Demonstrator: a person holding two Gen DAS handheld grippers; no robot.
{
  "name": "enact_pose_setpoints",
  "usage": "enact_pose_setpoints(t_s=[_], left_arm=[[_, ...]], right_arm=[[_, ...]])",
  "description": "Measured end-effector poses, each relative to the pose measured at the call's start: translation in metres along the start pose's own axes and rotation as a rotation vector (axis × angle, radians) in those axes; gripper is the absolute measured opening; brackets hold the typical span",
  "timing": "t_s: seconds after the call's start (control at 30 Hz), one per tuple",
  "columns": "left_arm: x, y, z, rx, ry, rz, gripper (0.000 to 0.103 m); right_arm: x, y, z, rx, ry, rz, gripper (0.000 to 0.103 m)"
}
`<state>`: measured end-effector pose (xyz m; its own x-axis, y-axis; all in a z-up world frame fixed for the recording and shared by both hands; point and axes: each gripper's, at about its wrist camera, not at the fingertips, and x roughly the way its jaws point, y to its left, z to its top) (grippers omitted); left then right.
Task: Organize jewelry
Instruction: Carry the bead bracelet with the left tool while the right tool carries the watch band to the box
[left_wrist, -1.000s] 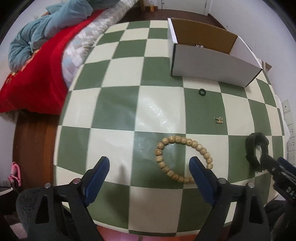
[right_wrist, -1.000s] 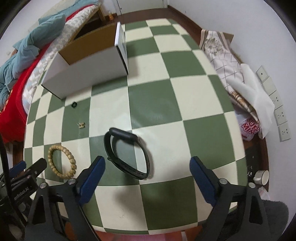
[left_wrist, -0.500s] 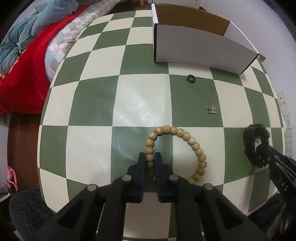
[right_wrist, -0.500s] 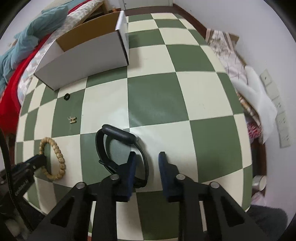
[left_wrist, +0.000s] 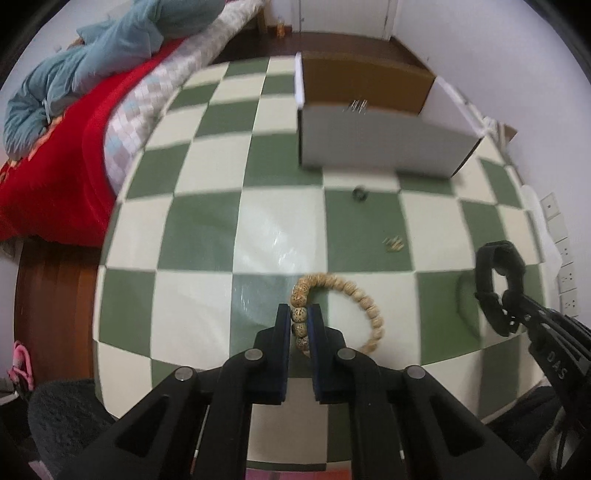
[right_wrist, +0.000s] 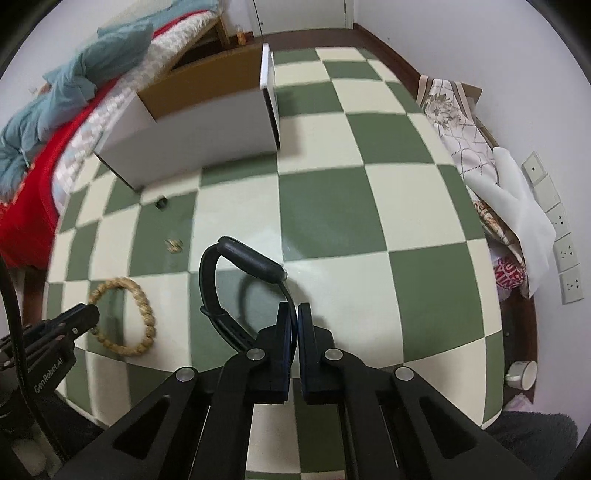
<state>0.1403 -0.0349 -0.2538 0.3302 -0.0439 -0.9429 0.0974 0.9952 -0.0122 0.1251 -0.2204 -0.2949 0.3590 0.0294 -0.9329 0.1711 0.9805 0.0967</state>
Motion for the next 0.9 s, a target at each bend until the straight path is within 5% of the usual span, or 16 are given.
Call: enact_pose_setpoints(t_s=[0.53, 0.9], left_arm=[[-0.089, -0.01, 0.069, 0.021, -0.253, -0.034, 0.006], [-0.088, -0.02, 0.14, 0.039, -0.323, -0.041, 0.006]], right_arm=[[-0.076, 0.026, 0.046, -0.021, -0.16, 0.104, 0.003], [-0.08, 0.029, 0.122, -0.038, -0.221, 0.081, 0.003]])
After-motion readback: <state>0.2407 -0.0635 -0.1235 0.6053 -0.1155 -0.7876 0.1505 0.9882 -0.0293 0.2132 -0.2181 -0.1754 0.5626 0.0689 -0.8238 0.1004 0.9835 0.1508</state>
